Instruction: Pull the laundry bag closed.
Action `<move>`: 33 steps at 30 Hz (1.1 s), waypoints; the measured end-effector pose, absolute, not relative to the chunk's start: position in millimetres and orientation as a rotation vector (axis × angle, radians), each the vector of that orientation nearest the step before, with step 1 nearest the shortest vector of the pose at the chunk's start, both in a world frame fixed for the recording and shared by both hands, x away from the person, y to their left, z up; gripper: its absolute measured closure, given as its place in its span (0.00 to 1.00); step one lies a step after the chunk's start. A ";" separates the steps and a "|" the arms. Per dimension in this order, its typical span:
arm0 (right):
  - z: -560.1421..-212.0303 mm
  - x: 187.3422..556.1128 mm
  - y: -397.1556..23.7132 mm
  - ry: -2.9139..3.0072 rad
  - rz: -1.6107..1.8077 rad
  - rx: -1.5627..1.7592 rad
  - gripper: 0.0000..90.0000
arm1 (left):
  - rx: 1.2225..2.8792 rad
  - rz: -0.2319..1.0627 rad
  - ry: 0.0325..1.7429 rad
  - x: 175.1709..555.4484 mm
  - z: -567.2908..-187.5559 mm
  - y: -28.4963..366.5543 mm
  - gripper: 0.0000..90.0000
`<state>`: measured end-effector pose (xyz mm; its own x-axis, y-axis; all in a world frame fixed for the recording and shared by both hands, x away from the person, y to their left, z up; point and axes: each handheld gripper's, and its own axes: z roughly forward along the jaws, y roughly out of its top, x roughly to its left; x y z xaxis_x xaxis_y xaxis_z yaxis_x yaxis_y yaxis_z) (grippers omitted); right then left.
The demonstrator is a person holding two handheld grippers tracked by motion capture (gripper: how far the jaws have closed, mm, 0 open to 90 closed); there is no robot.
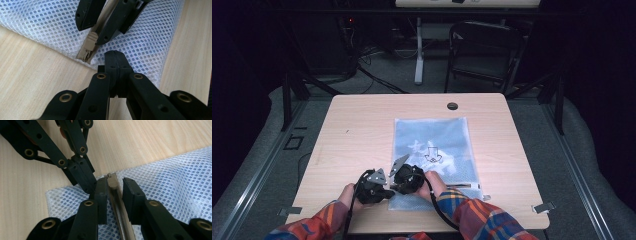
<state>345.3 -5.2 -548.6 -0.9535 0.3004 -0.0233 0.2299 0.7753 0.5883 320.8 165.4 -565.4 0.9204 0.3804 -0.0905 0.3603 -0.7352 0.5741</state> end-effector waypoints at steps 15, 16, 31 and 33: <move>-556.1 345.5 -1.4 2.856 0.915 0.408 0.90 | 2.455 0.035 0.552 320.6 -566.4 166.5 1.00; -556.2 345.1 -1.4 2.856 0.917 0.412 0.90 | 2.454 0.030 0.561 320.8 -566.4 166.8 1.00; -558.4 346.3 -4.3 2.877 0.894 0.408 0.91 | 2.465 0.075 0.556 319.9 -564.1 167.0 1.00; -558.8 346.9 -4.3 2.884 0.901 0.409 0.91 | 2.468 0.077 0.542 320.2 -565.2 166.7 1.00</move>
<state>346.9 -4.3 -558.8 -0.9599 0.2802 -0.0083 0.2257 0.7901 0.5699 320.2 166.7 -565.2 0.9149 0.3977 -0.0695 0.3627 -0.7339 0.5743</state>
